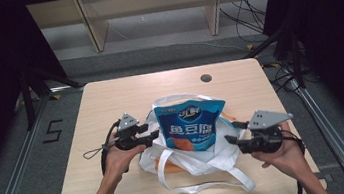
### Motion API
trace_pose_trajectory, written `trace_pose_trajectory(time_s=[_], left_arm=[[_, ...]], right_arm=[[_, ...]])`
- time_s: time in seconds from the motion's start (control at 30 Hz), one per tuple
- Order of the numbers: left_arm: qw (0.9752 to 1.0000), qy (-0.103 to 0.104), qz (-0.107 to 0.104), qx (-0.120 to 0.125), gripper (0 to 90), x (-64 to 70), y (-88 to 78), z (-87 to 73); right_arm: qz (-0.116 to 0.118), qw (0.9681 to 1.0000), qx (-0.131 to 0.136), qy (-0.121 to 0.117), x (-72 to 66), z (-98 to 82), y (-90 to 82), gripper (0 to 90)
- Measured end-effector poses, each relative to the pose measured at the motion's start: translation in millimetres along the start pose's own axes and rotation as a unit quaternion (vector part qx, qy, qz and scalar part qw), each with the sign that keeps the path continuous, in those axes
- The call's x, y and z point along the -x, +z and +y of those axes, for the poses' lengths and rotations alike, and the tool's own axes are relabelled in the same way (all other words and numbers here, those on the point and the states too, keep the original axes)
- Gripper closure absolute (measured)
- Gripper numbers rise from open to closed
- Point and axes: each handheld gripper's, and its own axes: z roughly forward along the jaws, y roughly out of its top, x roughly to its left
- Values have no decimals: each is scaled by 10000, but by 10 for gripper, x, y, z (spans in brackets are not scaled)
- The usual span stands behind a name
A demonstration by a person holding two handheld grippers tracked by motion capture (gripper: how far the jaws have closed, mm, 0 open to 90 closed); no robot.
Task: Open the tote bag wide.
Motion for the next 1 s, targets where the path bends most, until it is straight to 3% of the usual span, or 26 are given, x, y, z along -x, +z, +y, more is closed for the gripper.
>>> trace_pose_trajectory(time_s=[0.1,0.13,0.23,0.27,0.37,0.43,0.57,0.63,0.77,0.8,0.83,0.87,0.9,0.93,0.97,1.0], left_arm=[[9993,-127,-344,87,492,71,1,7],[9993,-110,-368,49,508,104,12,4],[9992,133,-377,-83,522,121,45,-20],[9993,33,-350,-102,524,128,47,-44],[9977,-28,-626,-251,509,125,10,-137],[9970,13,-733,-248,515,154,-20,-193],[9947,68,-1018,-111,509,199,-9,-213],[9933,-72,-1153,-99,507,196,28,-241],[9922,-24,-1146,-494,513,188,84,-349],[9918,-40,-1177,-507,525,196,98,-383],[9912,6,-1202,-553,547,200,103,-423],[9910,61,-1208,-573,606,206,103,-445],[9914,293,-1069,-699,665,220,111,-476],[9908,522,-971,-780,729,250,126,-518],[9889,751,-919,-890,762,266,146,-561],[9864,936,-886,-1022,811,279,169,-600]], right_arm=[[-238,9996,-83,117,159,45,156,487],[-288,9993,-186,130,197,45,237,499],[-183,9988,-441,117,275,25,446,536],[-168,9981,-577,161,288,9,544,546],[-165,9971,-737,32,318,-12,679,617],[-182,9965,-812,-36,322,-17,714,642],[-181,9965,-818,46,337,-14,709,647],[-170,9965,-810,137,344,-27,723,649],[-199,9964,-813,93,372,-63,765,664],[-180,9955,-907,182,377,-69,763,674],[-225,9959,-860,147,393,-79,769,693],[-216,9966,-791,83,405,-81,774,771],[-243,9969,-747,93,405,-77,760,830],[-433,9971,-618,-20,405,-66,741,869],[-582,9963,-601,-188,423,-51,729,876],[-648,9959,-604,-199,448,-31,711,880]])
